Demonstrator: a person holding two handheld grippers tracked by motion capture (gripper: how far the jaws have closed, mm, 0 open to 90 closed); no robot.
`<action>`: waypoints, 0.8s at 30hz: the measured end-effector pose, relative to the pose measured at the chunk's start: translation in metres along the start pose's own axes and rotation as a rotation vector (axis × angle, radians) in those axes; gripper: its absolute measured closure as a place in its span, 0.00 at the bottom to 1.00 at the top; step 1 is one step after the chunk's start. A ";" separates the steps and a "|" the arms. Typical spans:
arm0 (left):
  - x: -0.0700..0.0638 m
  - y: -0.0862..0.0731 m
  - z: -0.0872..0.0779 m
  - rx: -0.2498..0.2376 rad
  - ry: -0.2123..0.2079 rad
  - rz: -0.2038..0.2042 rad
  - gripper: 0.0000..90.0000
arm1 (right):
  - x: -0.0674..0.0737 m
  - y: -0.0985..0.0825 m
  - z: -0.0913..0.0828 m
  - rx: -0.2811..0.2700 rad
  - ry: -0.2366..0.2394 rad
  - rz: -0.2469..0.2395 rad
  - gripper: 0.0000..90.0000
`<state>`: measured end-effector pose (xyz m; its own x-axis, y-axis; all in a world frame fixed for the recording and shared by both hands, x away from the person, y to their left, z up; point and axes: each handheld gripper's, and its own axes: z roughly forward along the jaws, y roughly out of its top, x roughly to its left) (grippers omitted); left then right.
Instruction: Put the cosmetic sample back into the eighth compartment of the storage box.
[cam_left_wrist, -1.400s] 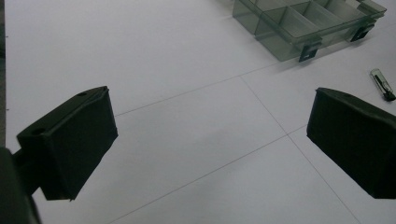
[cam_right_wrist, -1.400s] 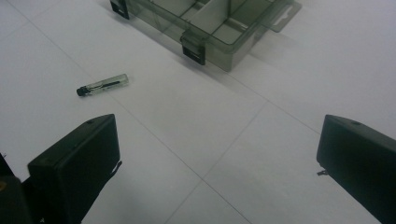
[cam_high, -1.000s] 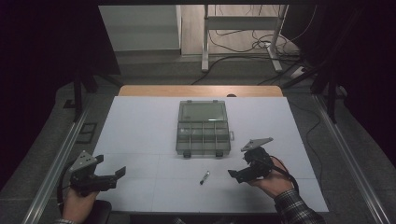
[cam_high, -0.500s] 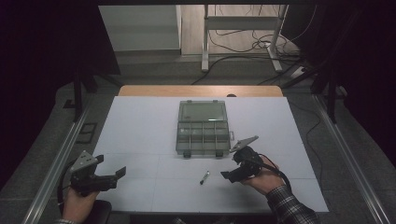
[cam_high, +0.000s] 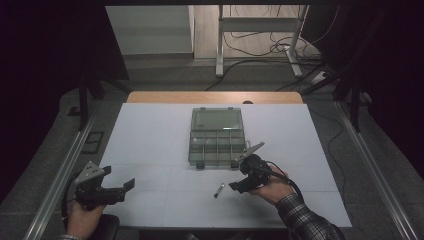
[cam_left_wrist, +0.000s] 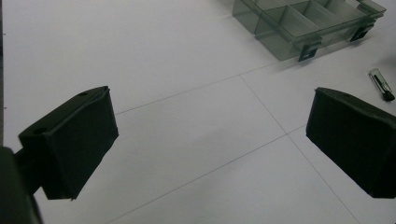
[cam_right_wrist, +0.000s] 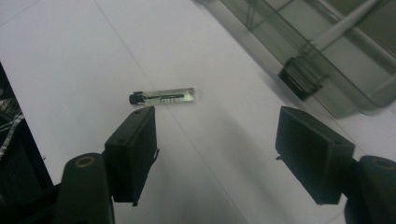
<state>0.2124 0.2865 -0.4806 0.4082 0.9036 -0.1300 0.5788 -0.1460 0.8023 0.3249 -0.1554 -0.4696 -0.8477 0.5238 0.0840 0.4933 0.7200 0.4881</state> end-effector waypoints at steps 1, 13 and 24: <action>0.000 0.000 0.000 0.000 0.000 0.000 0.03 | 0.002 0.003 0.003 0.012 0.004 -0.012 0.35; 0.000 0.000 0.000 0.001 0.000 0.001 0.03 | 0.013 0.019 0.022 0.070 0.030 -0.099 0.48; 0.000 0.000 0.000 0.000 -0.001 0.000 0.03 | 0.021 0.031 0.039 0.112 0.071 -0.163 0.58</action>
<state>0.2124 0.2865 -0.4806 0.4089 0.9031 -0.1310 0.5792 -0.1459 0.8020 0.3302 -0.1046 -0.4872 -0.9279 0.3652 0.0750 0.3634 0.8410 0.4007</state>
